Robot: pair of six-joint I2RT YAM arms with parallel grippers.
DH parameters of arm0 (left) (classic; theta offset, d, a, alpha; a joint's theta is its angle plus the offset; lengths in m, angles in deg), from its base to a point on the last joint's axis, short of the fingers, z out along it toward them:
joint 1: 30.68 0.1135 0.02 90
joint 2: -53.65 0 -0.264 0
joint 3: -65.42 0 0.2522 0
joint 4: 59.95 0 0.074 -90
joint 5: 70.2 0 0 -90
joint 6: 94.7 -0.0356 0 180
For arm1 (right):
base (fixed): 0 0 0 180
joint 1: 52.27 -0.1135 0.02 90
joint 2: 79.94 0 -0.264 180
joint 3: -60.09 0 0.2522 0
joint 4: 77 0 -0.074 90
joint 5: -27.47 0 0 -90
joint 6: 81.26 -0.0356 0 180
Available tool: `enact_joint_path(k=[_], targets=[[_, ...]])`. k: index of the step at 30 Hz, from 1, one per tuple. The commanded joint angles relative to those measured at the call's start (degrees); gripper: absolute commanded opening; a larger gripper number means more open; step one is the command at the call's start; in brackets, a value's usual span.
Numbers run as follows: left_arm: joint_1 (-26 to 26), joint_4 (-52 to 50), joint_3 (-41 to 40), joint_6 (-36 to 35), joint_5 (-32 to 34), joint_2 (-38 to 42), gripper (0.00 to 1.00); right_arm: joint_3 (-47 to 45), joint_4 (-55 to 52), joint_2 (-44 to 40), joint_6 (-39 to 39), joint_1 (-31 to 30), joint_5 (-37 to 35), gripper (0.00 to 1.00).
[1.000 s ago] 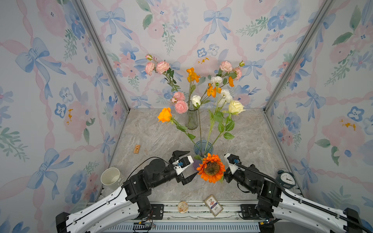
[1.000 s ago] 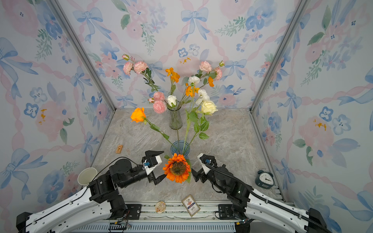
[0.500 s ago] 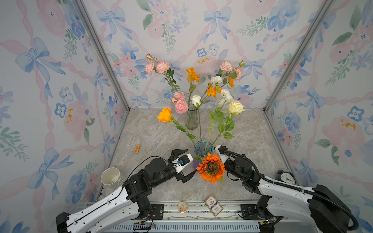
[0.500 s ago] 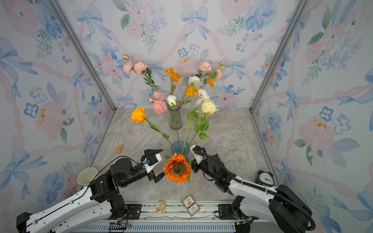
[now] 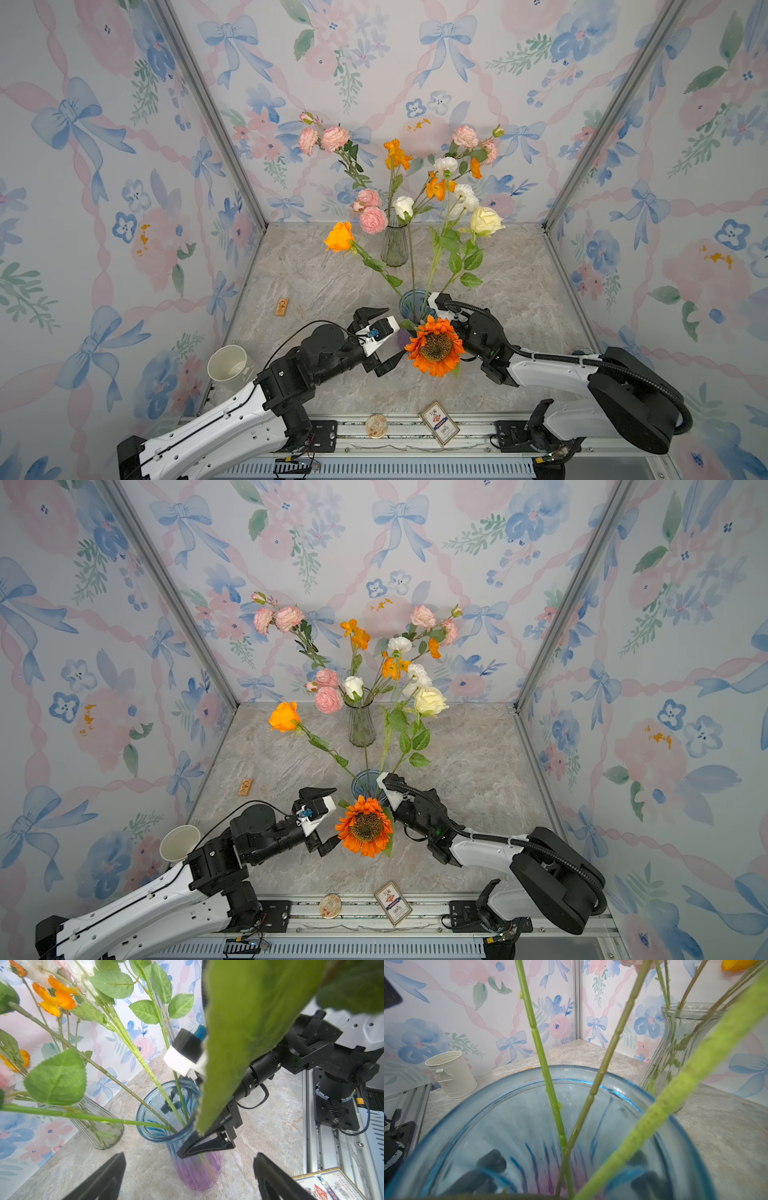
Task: Arrange flowers in a vase
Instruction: Pick up the vase from the center of the table.
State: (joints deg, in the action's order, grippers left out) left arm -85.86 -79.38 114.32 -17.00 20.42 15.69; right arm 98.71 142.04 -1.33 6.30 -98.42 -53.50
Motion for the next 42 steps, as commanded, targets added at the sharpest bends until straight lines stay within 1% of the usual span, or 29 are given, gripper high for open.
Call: enact_joint_path(k=[1, 2, 4, 6, 7, 11, 13, 16, 19, 23, 30, 33, 35, 38, 40, 42], targets=[[0.41, 1.14, -0.45, 0.52, -0.62, -0.13, 0.98, 2.09, 4.51, 1.31, -0.38, 0.35, 0.62, 0.99], [0.33, 1.16, -0.50, 0.47, -0.62, -0.11, 0.98, 2.40, 4.36, 1.58, -0.30, 0.34, 0.56, 0.98], [0.35, 1.13, -0.50, 0.46, -0.62, -0.20, 0.98, 2.80, 3.87, 1.81, -0.20, 0.30, 0.78, 0.90], [0.41, 1.12, -0.47, 0.52, -0.62, -0.28, 0.98, 3.15, 3.36, 1.90, -0.19, 0.30, 1.07, 0.78], [0.43, 1.17, -0.46, 0.46, -0.62, -0.32, 0.98, 3.12, 3.19, 1.90, -0.24, 0.27, 1.22, 0.75], [0.39, 1.19, -0.49, 0.50, -0.71, -0.73, 0.98, 2.39, 3.51, 0.67, 0.00, 0.25, 0.60, 0.64], [0.45, 1.13, -0.45, 0.52, -0.86, -1.12, 0.98, 1.50, 3.76, -1.28, 0.31, 0.18, -0.50, 0.60], [0.41, 1.13, -0.50, 0.48, -1.18, -1.49, 0.98, 0.63, 1.24, -5.97, 2.06, 0.29, -3.17, 0.51], [0.46, 1.12, -0.49, 0.52, -1.24, -1.68, 0.98, 0.50, -4.13, -11.65, 3.81, 0.92, -4.98, 0.49], [0.43, 1.20, -0.59, 0.49, -1.29, -2.00, 0.98, -1.42, -6.64, -19.13, 3.29, 3.23, -6.66, 0.46], [0.50, 1.21, -0.45, 0.60, -1.44, -3.01, 0.98, -2.74, -11.89, -30.63, 3.10, 9.86, -6.20, 0.43], [0.49, 1.26, -0.55, 0.57, -1.26, -3.37, 0.98, -0.42, -17.84, -34.32, 2.98, 13.38, -6.99, 0.42], [0.48, 1.19, -0.48, 0.60, -1.33, -3.68, 0.98, 1.58, -21.92, -35.98, 3.30, 15.74, -7.52, 0.42], [0.49, 1.23, -0.35, 0.60, -1.51, -3.93, 0.98, 4.63, -26.58, -36.67, 3.05, 19.03, -12.61, 0.41], [0.59, 1.35, -0.33, 0.54, -1.92, -4.06, 0.98, 5.72, -26.64, -36.14, 3.27, 20.90, -14.54, 0.41], [1.01, 1.88, -0.01, 1.38, -4.24, -4.02, 0.98, 6.24, -23.78, -34.67, 3.46, 22.66, -16.53, 0.40]])
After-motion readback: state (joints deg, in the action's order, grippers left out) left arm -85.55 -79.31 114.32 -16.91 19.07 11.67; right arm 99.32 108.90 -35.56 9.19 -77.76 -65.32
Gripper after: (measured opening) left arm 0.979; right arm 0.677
